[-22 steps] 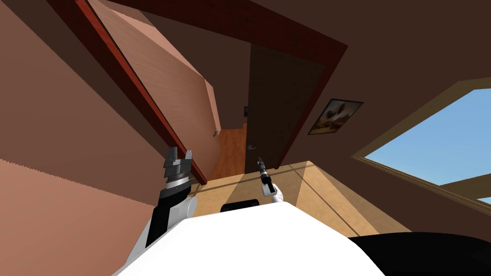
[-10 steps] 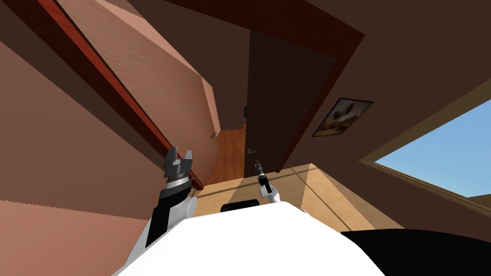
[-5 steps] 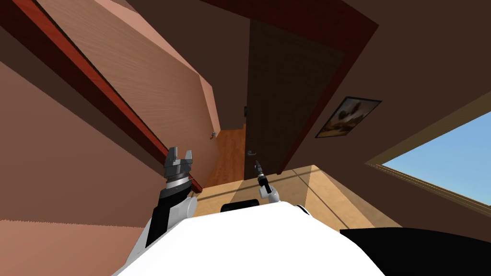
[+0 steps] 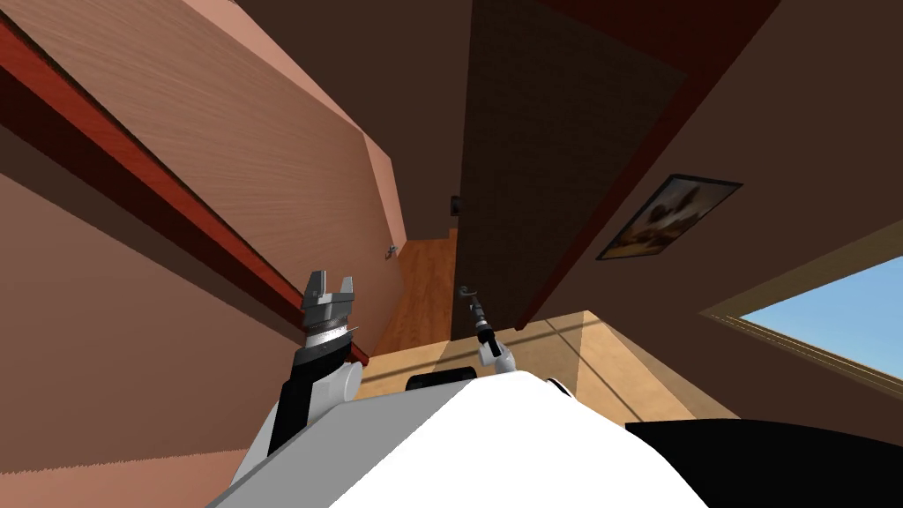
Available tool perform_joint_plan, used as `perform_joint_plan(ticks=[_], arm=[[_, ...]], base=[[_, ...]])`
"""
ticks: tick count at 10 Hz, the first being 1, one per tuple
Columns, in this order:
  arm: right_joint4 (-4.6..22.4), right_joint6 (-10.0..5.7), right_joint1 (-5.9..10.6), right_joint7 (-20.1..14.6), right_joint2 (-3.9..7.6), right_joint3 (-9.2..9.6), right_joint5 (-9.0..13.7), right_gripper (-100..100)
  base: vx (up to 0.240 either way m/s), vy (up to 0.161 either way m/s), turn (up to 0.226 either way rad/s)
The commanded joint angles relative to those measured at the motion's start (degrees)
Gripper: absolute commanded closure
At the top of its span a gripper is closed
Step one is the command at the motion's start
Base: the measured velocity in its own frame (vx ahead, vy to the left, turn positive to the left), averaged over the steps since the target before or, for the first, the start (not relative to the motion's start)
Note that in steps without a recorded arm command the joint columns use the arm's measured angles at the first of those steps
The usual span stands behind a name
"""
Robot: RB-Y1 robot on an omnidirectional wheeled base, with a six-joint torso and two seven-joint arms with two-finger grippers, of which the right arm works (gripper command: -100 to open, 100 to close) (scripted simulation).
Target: Push the door open
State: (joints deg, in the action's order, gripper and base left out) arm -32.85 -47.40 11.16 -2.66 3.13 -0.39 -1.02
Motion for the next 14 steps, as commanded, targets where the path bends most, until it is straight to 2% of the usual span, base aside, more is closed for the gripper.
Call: perform_joint_plan(ticks=[1,3,4,5,10,11,14], arm=[[0.21,-0.25,-0.04,0.13,-0.15,-0.16,0.1,-100],[0.43,-0.53,-0.14,0.28,-0.71,-0.38,0.22,-100],[0.19,-0.34,-0.21,0.24,-0.57,-0.3,0.17,-100],[0.19,-0.34,-0.21,0.24,-0.57,-0.3,0.17,100],[0.19,-0.34,-0.21,0.24,-0.57,-0.3,0.17,100],[0.11,-0.23,0.05,0.45,0.03,-1.02,0.59,100],[0.18,-0.17,0.02,0.8,0.69,-2.08,1.23,100]], base=[[0.21,0.023,0.026],[0.21,0.008,0.028],[0.092,0.004,0.007],[-0.012,-0.001,-0.006],[-0.009,-0.003,0.003],[0.086,0.028,-0.021],[0.17,0.059,-0.039]])
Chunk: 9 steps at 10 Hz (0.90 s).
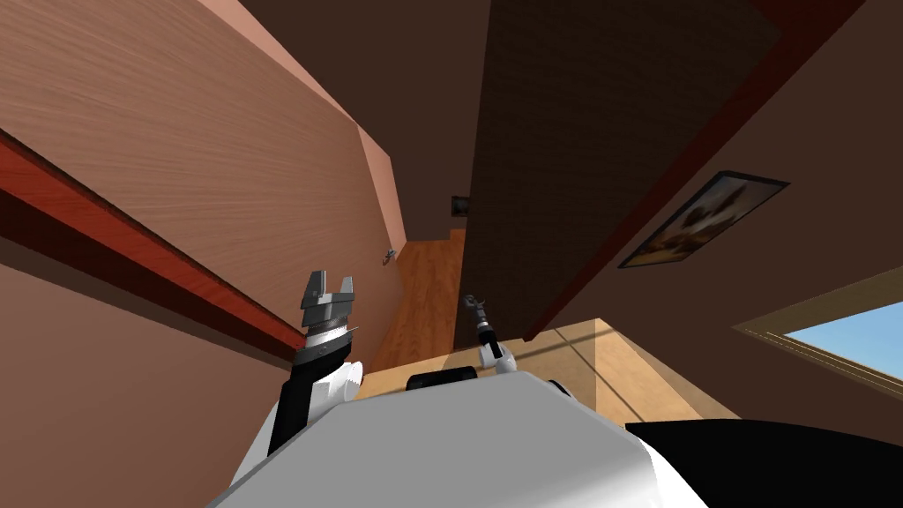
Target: Push the door open
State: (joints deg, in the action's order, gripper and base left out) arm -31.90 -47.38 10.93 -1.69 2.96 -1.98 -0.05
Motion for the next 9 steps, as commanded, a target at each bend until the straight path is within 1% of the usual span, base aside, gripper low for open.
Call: perform_joint_plan(ticks=[1,2,3,4,5,6,7,8,9], arm=[[-0.73,-0.15,0.24,-0.02,1.09,-0.94,0.54,100],[-0.73,-0.15,0.24,-0.02,1.09,-0.94,0.54,100],[-0.67,-0.11,0.22,0.23,1.43,-1.69,0.99,100],[-0.67,-0.11,0.22,0.23,1.43,-1.69,0.99,100],[-0.61,-0.06,0.2,0.49,1.75,-2.5,1.48,100],[-1.02,-0.06,0.2,0.49,1.75,-2.5,1.48,100],[-1.81,-0.06,0.2,0.49,1.75,-2.5,1.48,100],[-0.61,-0.06,0.2,0.49,1.75,-2.5,1.48,100],[-0.53,0.01,0.17,0.88,2.13,-3.68,2.19,100]], base=[[0.158,0.043,-0.005],[0.115,0.036,-0.015],[0.148,0.044,-0.046],[0.127,0.049,-0.028],[0.165,0.076,-0.033],[0.136,0.052,-0.061],[0.047,0.014,-0.001],[0.007,-0.003,0.027],[0.131,0.023,-0.074]])
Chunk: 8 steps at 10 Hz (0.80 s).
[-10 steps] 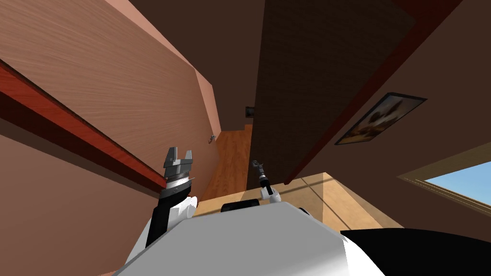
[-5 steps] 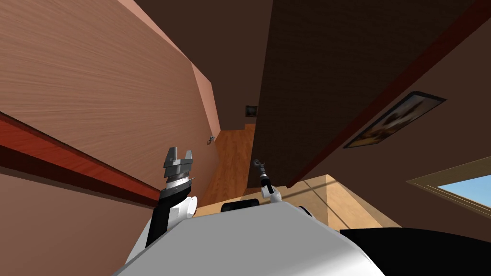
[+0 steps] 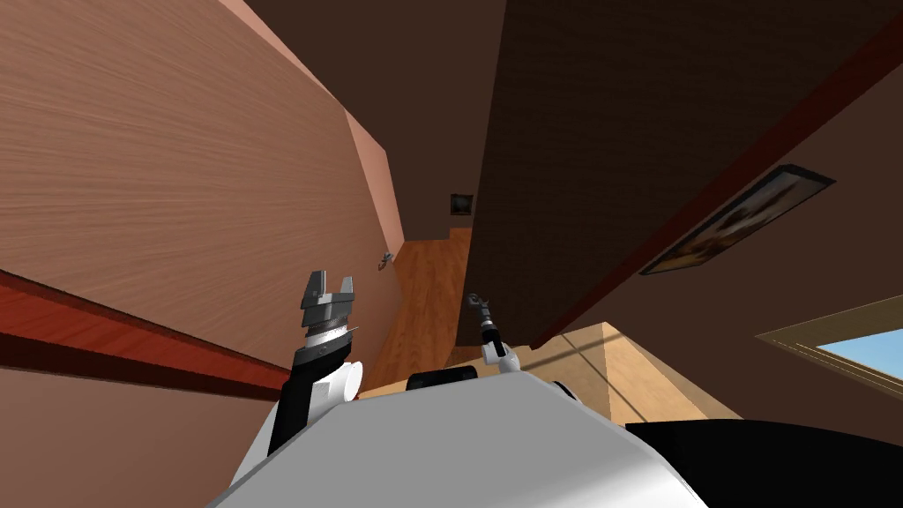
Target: Push the door open
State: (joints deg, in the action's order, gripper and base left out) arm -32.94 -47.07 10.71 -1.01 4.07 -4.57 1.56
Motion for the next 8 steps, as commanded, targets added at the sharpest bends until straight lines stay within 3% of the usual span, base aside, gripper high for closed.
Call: perform_joint_plan(ticks=[1,3,4,8], arm=[[0.53,-0.28,0.39,0.31,1.1,-1.41,0.76,100],[-0.47,-0.25,0.37,0.51,1.26,-2.03,1.13,100],[0.64,-0.19,0.35,0.83,1.45,-2.98,1.71,100],[0.8,-0.06,0.29,1.56,1.75,-5.21,3.05,100]], base=[[0.217,0.079,-0.105],[0.145,0.073,-0.05],[0.143,0.073,-0.048],[0.175,0.083,-0.058]])
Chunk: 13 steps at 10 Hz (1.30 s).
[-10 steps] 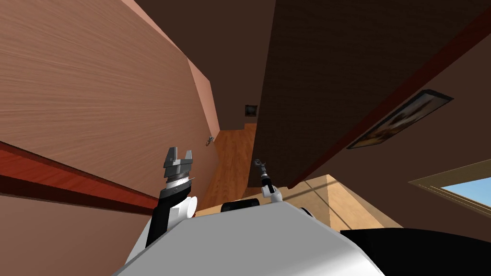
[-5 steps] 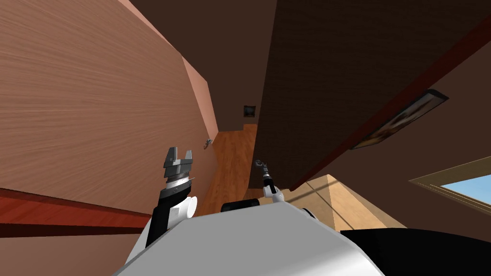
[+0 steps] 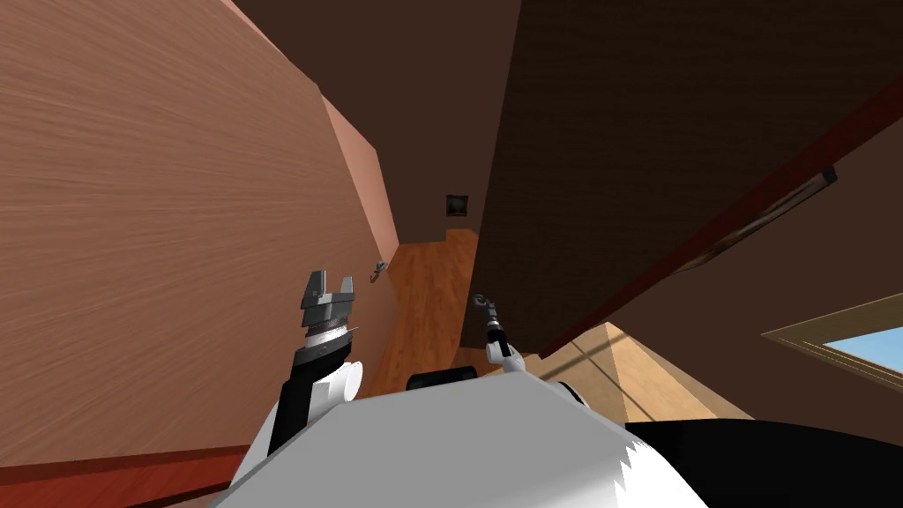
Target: Push the door open
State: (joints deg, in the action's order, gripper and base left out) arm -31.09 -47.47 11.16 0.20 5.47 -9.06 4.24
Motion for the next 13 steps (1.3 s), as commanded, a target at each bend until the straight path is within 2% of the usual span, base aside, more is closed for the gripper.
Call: perform_joint_plan(ticks=[1,6,11,13], arm=[[-1.0,0.38,-0.18,0.55,0.41,-1.34,0.74,100],[-0.8,0.54,-0.25,1.46,0.43,-4.08,2.38,100],[-0.66,0.65,-0.3,2.1,0.26,-6.02,3.55,100],[-0.89,0.81,-0.88,2.06,0.91,-6.56,3.73,100]], base=[[0.203,0.104,-0.097],[0.184,0.077,-0.062],[0.153,0.065,-0.052],[0.084,0.004,-0.069]])
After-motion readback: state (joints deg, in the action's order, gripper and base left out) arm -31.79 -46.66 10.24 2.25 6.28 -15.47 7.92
